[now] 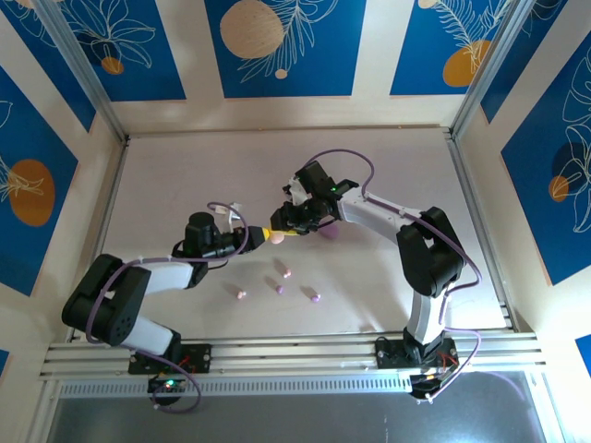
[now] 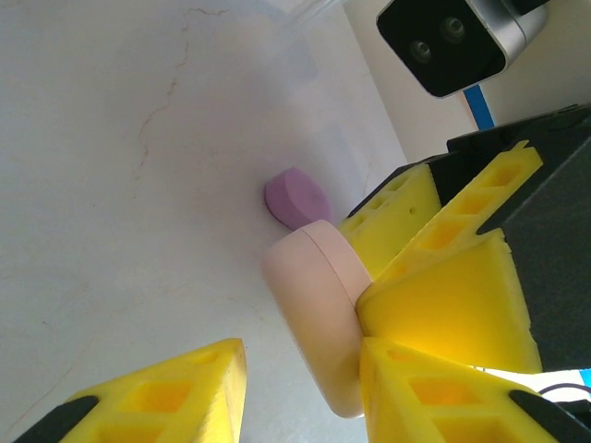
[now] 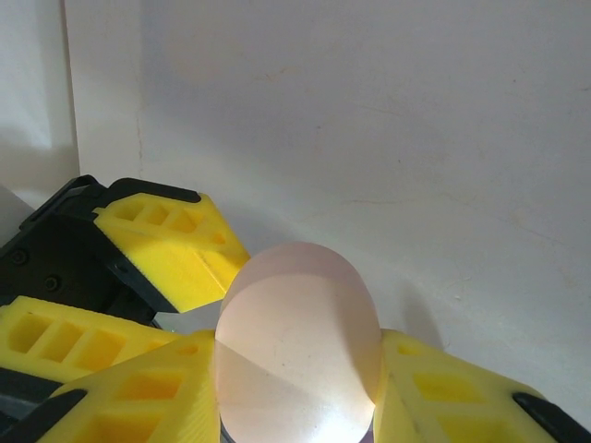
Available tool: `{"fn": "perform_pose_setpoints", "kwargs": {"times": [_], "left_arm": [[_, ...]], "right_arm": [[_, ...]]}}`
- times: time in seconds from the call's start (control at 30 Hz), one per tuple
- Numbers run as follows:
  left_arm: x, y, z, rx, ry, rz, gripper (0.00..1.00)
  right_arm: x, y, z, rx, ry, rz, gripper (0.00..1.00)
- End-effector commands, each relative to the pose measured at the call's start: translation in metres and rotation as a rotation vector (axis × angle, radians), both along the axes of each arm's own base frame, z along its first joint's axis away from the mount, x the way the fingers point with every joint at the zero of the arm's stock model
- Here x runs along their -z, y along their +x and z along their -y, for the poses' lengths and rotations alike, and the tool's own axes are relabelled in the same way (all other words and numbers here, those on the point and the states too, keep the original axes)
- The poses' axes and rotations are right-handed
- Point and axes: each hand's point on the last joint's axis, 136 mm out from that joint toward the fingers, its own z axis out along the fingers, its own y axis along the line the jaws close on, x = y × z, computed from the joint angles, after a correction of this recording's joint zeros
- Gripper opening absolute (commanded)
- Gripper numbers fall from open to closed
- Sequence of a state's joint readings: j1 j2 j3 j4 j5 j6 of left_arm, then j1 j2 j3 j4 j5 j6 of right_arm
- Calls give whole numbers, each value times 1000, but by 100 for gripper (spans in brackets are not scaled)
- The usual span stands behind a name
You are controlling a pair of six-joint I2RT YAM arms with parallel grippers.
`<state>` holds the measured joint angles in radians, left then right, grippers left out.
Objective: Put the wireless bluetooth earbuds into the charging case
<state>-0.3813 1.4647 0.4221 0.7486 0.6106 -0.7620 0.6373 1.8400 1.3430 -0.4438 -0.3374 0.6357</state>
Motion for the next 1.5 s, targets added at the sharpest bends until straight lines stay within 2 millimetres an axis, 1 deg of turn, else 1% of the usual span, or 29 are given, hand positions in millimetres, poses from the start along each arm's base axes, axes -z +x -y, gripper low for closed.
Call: {"fn": "perform_pose_setpoints", "kwargs": {"times": [0.0,0.27,0.4,0.47,0.57,0.63,0.7,0.8,0.9,1.07,1.47], "left_arm": [[-4,6,0,4,-6,10,36],[18,12,-11,-49,85,-55,35],[24,15,-16,-68,99,-79,35],[25,15,-19,-80,101,-81,35],[20,15,-23,-91,96,-63,34],[14,14,-25,-99,97,-40,33],[9,13,-27,-107,102,-18,29],[1,11,-27,-102,96,13,22],[-4,9,-23,-81,73,25,13],[0,9,-14,-40,38,2,0],[20,12,-5,-15,58,-63,0]], "right_arm": [[-21,-10,-6,-26,66,0,38],[-35,-10,2,-15,78,20,38],[-35,-9,7,-6,72,21,38],[-32,-7,10,3,61,23,38],[-26,-5,14,12,46,16,38],[-21,-3,15,16,41,10,38],[-16,-1,15,18,40,-1,38],[-11,2,12,14,48,-15,38],[-5,4,8,6,63,-40,38],[2,9,-3,-14,98,-82,38],[16,15,-20,-43,161,-161,38]]}}
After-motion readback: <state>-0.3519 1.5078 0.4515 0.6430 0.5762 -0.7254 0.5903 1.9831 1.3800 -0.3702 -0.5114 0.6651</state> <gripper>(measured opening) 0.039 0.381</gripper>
